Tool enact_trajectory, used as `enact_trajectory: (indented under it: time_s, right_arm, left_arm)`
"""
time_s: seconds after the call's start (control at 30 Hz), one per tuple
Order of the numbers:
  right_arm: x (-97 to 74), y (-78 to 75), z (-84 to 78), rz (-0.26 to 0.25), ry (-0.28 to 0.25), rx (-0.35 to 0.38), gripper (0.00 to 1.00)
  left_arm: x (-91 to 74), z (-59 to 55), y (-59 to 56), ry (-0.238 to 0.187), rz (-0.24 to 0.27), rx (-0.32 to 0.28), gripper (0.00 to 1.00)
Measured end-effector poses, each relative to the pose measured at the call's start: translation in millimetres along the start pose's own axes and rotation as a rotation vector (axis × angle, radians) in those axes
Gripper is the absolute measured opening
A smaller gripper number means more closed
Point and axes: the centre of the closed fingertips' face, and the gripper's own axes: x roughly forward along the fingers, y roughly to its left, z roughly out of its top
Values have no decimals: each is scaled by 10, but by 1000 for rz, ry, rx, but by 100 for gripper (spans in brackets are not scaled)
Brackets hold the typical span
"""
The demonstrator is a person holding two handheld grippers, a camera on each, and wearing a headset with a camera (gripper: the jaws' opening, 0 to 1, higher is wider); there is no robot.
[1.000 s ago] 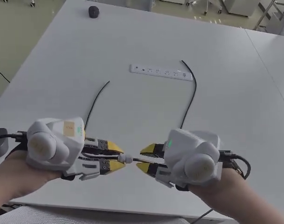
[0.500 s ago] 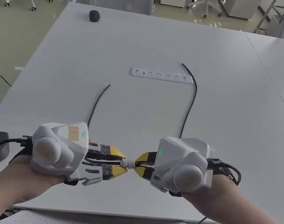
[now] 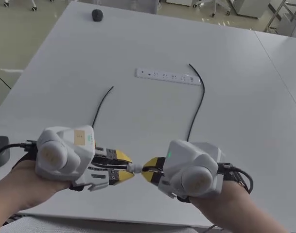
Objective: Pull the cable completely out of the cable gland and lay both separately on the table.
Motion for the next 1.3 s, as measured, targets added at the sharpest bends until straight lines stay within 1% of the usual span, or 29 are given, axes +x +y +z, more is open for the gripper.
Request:
enact_trajectory:
  time_s: [0.23, 0.3, 0.53, 0.73, 0.97, 1.13, 1.17, 1.23, 1.3]
  right_arm:
    - [-9, 0, -54, -5, -1, 22, 0]
    - [-14, -4, -70, -4, -6, 60, 0]
    - [-16, -32, -134, -15, 0, 99, 0]
    - [-18, -62, -170, -29, -4, 145, 0]
    - [2, -101, -279, -46, 12, 237, 0]
    - [-3, -154, -397, -65, 29, 310, 0]
    - [-6, -166, -434, -71, 39, 328, 0]
    - [-10, -182, -465, -77, 42, 340, 0]
    - [-10, -197, -521, -85, 57, 360, 0]
  left_arm:
    - [21, -6, -14, 7, 2, 8, 15]
    - [24, -5, -20, 9, 1, 7, 15]
    - [16, -7, -11, 11, 11, 9, 15]
    - [3, -9, -5, 7, 21, -3, 15]
    - [2, -14, 5, 8, 24, -7, 15]
    - [23, -23, 11, 11, 23, -8, 15]
    - [29, -27, 13, 13, 22, -8, 15]
    - [41, -23, 9, 12, 19, -8, 15]
    - [55, -21, 8, 14, 16, -7, 15]
